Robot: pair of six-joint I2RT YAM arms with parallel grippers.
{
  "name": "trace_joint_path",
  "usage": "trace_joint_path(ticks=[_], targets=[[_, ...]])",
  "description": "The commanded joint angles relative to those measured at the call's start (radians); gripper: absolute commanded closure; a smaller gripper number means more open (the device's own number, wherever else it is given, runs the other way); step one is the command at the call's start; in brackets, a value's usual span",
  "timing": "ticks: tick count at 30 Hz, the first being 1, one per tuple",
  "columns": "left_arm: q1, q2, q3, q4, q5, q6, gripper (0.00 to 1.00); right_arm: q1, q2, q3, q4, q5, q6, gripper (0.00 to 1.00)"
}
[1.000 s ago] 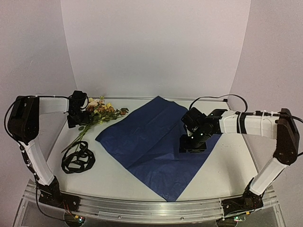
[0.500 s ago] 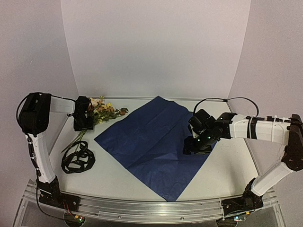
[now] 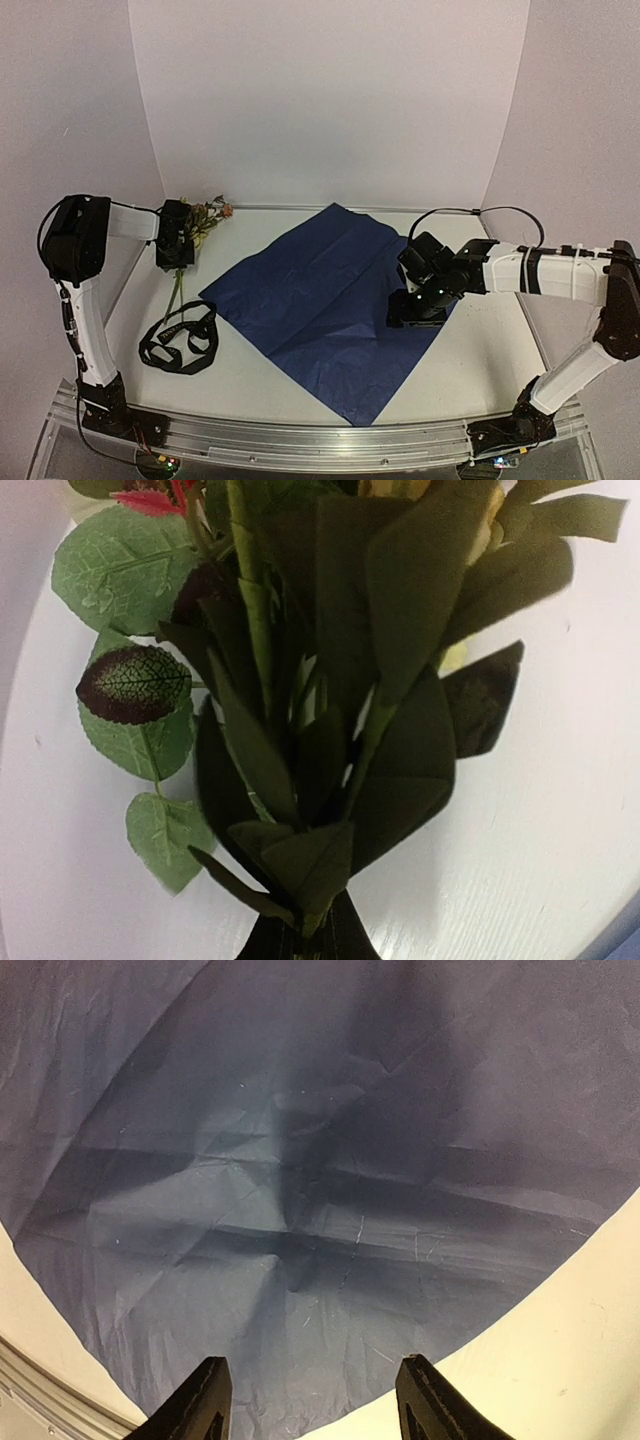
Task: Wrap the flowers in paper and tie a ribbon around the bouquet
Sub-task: Pick up the fake flower from the corner of the board, then place the fake flower on the flattened wrapping paper.
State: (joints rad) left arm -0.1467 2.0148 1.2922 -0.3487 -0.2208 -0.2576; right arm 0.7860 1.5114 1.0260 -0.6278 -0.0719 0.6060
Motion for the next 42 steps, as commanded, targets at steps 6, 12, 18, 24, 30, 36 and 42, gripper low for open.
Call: trace_joint_path(ticks=[6, 12, 18, 24, 30, 36, 42], targets=[[0.004, -0.159, 0.074, 0.195, -0.147, 0.167, 1.00, -0.004, 0.055, 0.012, 0.013, 0.013, -0.003, 0.41], [0.003, -0.220, 0.079, 0.234, -0.179, 0.228, 1.00, -0.004, 0.062, 0.016, 0.007, 0.028, -0.007, 0.40], [0.000, -0.319, 0.106, 0.219, -0.104, 0.149, 1.00, -0.004, 0.069, 0.034, -0.013, 0.032, -0.019, 0.39], [-0.080, -0.349, 0.216, 0.090, 0.008, -0.045, 1.00, -0.020, 0.043, 0.038, -0.047, 0.052, -0.028, 0.36], [-0.313, -0.266, 0.300, 0.011, -0.014, -0.338, 1.00, -0.078, -0.027, -0.006, -0.064, 0.050, -0.002, 0.35], [-0.478, -0.101, 0.451, -0.035, 0.004, -0.523, 1.00, -0.140, -0.098, -0.067, -0.073, 0.032, 0.014, 0.34], [-0.612, 0.121, 0.655, -0.084, 0.017, -0.663, 1.00, -0.181, -0.150, -0.121, -0.075, 0.005, 0.024, 0.34]])
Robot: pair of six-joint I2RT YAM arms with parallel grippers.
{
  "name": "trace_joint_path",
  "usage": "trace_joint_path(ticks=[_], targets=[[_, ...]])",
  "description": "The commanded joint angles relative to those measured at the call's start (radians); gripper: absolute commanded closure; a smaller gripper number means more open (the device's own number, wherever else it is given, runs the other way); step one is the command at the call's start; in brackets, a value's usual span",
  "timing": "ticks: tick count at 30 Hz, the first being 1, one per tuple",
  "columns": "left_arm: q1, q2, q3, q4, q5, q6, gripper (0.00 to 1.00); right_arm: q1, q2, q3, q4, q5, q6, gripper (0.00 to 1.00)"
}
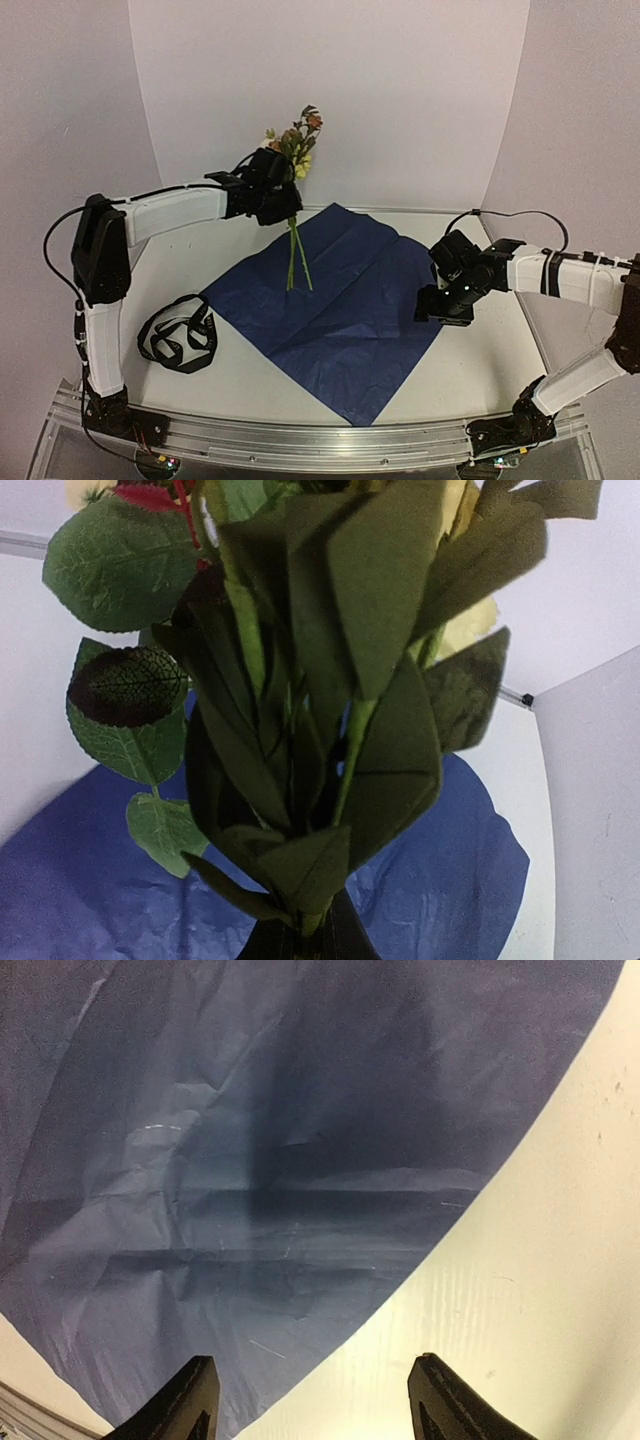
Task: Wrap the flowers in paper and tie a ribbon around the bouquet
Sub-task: Place the fake flower on the flattened wrapping paper.
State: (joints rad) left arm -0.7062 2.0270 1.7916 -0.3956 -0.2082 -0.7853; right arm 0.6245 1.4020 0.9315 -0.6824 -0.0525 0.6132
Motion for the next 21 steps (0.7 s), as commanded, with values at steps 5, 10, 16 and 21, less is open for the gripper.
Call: trace_joint_path(ticks=[5, 10, 16, 21], targets=[[-0.112, 0.302, 0.413, -0.141, 0.017, -0.155, 1.00, -0.039, -0.078, -0.064, -0.023, -0.019, 0.015, 0.33], [-0.143, 0.405, 0.497, -0.164, 0.024, -0.167, 1.00, -0.061, -0.121, -0.105, -0.040, -0.028, 0.004, 0.32], [-0.159, 0.479, 0.525, -0.163, 0.030, -0.160, 1.00, -0.071, -0.120, -0.124, -0.042, -0.043, 0.004, 0.32], [-0.159, 0.517, 0.528, -0.144, 0.038, -0.140, 1.00, -0.072, -0.107, -0.123, -0.040, -0.058, 0.002, 0.32]])
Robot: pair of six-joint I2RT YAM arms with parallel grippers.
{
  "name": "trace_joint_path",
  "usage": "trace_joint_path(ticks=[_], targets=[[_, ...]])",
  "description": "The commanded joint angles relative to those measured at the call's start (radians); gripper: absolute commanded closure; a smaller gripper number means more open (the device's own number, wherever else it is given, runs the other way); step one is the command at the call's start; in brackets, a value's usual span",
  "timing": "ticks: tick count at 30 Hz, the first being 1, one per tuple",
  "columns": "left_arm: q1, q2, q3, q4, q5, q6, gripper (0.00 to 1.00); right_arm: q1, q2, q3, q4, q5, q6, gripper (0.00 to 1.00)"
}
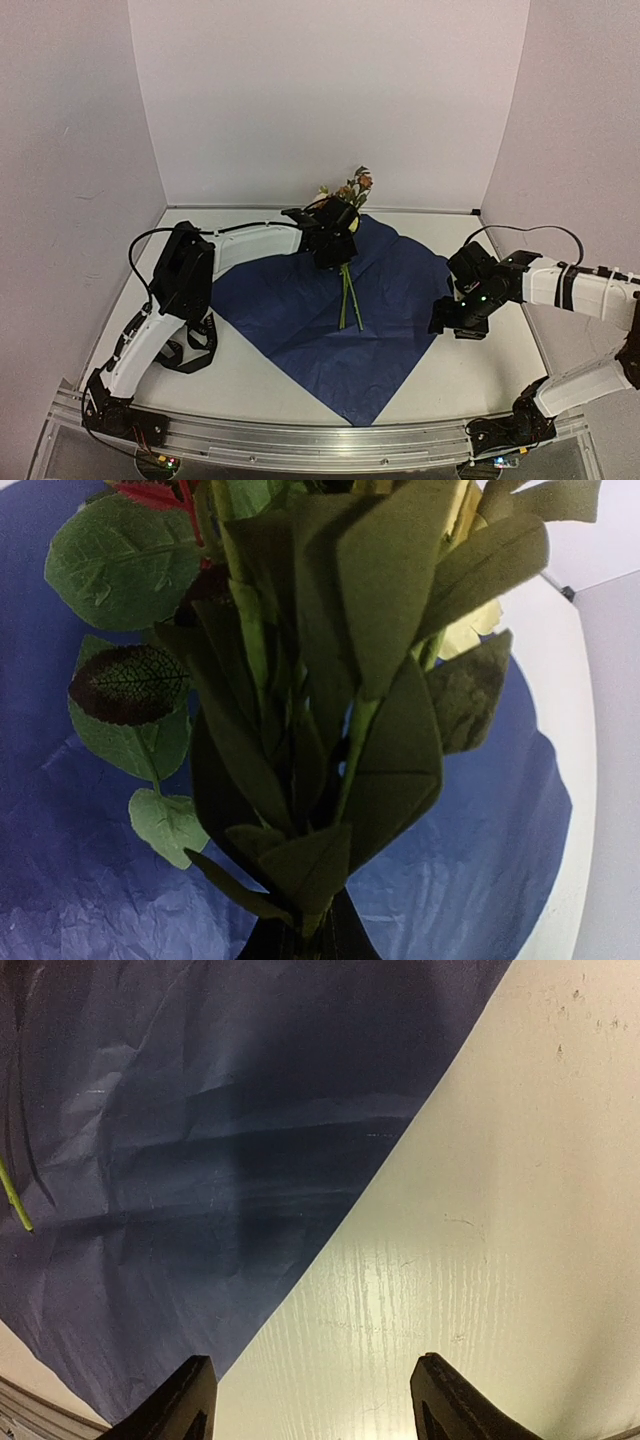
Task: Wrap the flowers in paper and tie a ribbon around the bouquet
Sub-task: Place the fake flower on the flattened wrapping paper.
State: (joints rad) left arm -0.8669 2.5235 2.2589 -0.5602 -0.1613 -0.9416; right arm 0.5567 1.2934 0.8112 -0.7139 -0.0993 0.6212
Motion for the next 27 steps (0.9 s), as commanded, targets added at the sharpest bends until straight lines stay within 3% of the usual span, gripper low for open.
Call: trace_joint_path(ticks=[1, 10, 15, 23, 27], targets=[[0.002, 0.026, 0.063, 0.023, -0.011, 0.023, 1.00, -0.004, 0.005, -0.003, -0.009, -0.014, -0.006, 0.32], [0.003, 0.063, 0.072, 0.038, 0.013, 0.056, 0.99, -0.004, 0.021, -0.004, -0.009, -0.029, -0.003, 0.31], [0.003, 0.045, 0.056, 0.050, 0.017, 0.055, 0.70, -0.003, 0.030, 0.008, -0.010, -0.038, 0.000, 0.31], [0.003, -0.024, 0.021, 0.075, 0.012, 0.067, 0.52, -0.004, 0.041, 0.052, -0.047, -0.074, -0.049, 0.25], [0.003, -0.108, -0.060, 0.099, 0.015, 0.071, 0.37, -0.002, 0.046, 0.081, -0.080, -0.104, -0.123, 0.23]])
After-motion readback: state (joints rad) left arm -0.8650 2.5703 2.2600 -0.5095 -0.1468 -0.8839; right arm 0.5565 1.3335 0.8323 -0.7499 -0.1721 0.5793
